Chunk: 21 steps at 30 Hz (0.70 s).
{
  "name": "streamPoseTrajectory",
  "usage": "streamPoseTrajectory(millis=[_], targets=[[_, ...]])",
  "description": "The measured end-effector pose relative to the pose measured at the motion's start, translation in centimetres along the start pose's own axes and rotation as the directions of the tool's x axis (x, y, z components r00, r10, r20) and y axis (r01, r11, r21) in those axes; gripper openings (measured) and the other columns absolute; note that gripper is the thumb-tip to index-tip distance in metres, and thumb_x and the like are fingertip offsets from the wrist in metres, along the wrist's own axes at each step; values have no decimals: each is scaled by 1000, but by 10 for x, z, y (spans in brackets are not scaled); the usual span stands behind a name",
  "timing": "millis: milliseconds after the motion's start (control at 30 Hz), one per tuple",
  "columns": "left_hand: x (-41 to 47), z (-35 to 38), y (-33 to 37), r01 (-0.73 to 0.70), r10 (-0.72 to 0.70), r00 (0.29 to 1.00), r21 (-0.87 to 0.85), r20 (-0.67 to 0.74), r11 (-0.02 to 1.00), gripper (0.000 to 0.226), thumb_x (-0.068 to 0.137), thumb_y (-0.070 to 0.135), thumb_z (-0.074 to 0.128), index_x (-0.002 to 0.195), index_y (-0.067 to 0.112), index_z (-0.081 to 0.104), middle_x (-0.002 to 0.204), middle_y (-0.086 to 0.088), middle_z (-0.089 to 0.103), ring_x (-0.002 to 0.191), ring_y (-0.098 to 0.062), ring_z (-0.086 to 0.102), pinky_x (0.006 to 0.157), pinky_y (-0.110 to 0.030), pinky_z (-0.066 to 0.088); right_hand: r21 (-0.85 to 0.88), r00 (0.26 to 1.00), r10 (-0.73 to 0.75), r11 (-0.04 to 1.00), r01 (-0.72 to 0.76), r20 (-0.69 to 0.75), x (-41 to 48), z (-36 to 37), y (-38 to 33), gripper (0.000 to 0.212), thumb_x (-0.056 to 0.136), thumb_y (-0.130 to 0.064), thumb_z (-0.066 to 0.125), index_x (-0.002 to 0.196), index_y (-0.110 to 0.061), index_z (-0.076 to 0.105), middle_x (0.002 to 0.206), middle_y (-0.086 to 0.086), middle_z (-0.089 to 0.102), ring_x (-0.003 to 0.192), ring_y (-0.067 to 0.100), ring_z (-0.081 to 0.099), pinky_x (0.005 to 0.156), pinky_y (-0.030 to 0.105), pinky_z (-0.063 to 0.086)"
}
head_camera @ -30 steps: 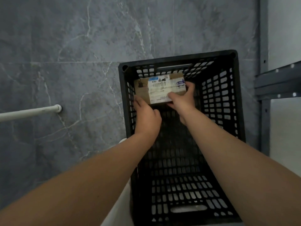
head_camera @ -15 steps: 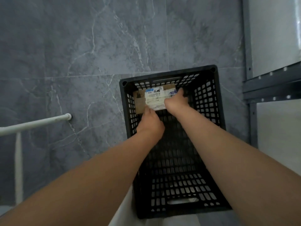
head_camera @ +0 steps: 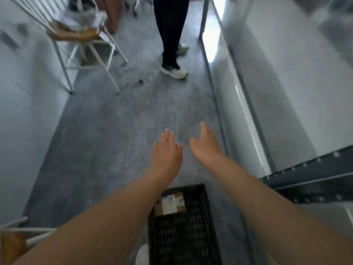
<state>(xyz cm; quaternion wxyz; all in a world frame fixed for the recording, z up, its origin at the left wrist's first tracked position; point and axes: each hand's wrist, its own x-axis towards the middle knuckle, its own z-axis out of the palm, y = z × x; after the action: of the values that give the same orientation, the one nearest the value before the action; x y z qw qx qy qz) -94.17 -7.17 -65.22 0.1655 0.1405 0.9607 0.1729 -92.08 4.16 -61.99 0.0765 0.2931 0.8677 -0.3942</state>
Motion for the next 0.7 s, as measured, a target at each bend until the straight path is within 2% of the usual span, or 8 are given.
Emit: streamPoseTrajectory(millis=[100,167,267,333,433,533,600,700], targets=[[-19,-115,68,-131,131,966,13,-224,991,53,105,23,30,154,7,18,164,-7,12,150,-17,11,119,-42,13,-10,981,-120,993,119,-152,-40,-101,-71,66,97,-16,49,154,-4,17,159,17,19,147,26,19,117,32,17],[-42,-187,110,-209,198,914,7,-353,978,54,105,23,28,155,9,15,164,-3,10,151,-13,6,121,-40,8,-32,936,-216,976,216,-278,-73,-167,-116,64,98,-17,47,153,-3,17,160,16,17,148,26,18,117,31,16],[-86,-273,164,-292,303,813,102,-497,951,53,105,25,21,155,9,14,165,0,0,151,-11,-6,122,-41,5,-133,836,-368,929,345,-408,-128,-258,-176,66,101,-19,40,155,-6,6,164,11,2,151,22,4,119,31,10],[-116,-319,199,-361,350,735,101,-580,927,54,105,27,20,156,11,12,165,0,-5,151,-10,-9,123,-43,3,-263,735,-463,887,381,-496,-166,-310,-205,66,101,-20,38,156,-5,3,164,12,-2,151,22,-3,121,33,2],[-162,-377,250,-488,358,599,27,-716,872,57,105,30,24,157,18,6,165,6,-4,150,-5,-6,123,-39,-1,-416,599,-560,828,376,-572,-219,-369,-233,67,101,-22,35,156,-8,0,164,9,-7,151,19,-9,121,32,-9],[-195,-413,289,-594,435,494,72,-753,801,58,103,33,19,157,18,4,165,7,-5,150,-4,-5,123,-37,-3,-503,506,-595,802,323,-624,-263,-407,-240,64,103,-25,33,156,-9,1,164,8,-9,151,19,-10,121,32,-8],[-208,-429,308,-630,495,454,126,-741,766,58,103,33,17,157,17,3,165,5,-6,150,-6,-5,123,-38,-3,-527,482,-584,808,264,-653,-287,-425,-239,64,104,-28,30,156,-10,-2,163,7,-12,150,18,-11,119,30,-9],[-225,-447,325,-691,558,432,138,-708,709,58,104,33,18,157,18,-2,165,4,-8,151,-9,-8,123,-42,-2,-530,489,-526,836,144,-696,-318,-442,-233,68,104,-30,32,155,-10,-8,162,7,-18,149,17,-16,119,31,-12]])
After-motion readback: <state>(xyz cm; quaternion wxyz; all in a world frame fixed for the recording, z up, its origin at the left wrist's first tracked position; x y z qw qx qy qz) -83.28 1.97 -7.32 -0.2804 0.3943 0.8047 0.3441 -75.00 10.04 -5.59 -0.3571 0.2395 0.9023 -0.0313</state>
